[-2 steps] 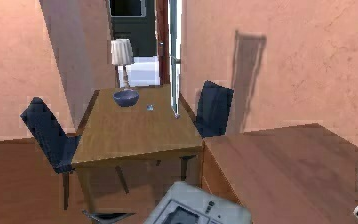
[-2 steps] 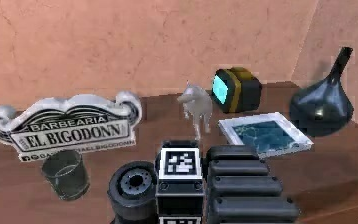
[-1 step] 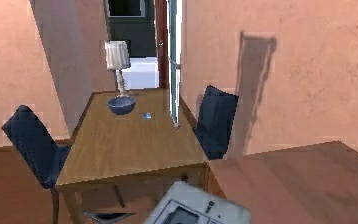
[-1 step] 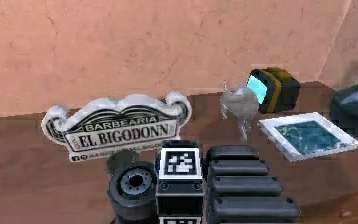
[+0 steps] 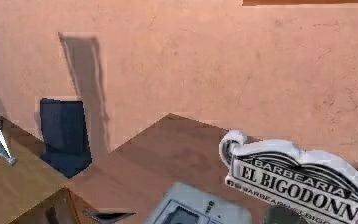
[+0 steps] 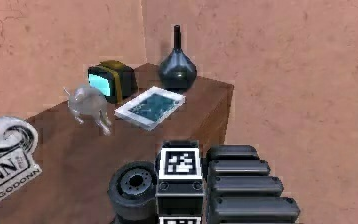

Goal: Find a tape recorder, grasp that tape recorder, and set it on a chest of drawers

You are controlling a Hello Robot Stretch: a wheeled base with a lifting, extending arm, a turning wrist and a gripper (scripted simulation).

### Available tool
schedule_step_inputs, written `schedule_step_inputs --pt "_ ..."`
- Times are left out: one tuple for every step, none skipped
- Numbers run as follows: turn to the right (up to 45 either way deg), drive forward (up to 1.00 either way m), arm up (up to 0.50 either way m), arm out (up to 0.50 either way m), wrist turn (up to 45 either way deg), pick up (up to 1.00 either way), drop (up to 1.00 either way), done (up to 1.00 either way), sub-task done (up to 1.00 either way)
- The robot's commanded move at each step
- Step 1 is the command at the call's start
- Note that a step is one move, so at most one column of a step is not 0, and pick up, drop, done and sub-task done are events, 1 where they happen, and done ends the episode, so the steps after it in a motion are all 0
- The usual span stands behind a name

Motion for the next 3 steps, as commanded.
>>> schedule_step_inputs --pt "45.0 0.00 0.00 0.00 0.0 0.00 0.00 0.00 0.00" --pt "45.0 0.00 0.00 0.00 0.0 0.00 0.00 0.00 0.00" --pt "39.0 0.00 0.00 0.00 0.0 0.00 0.00 0.00 0.00"
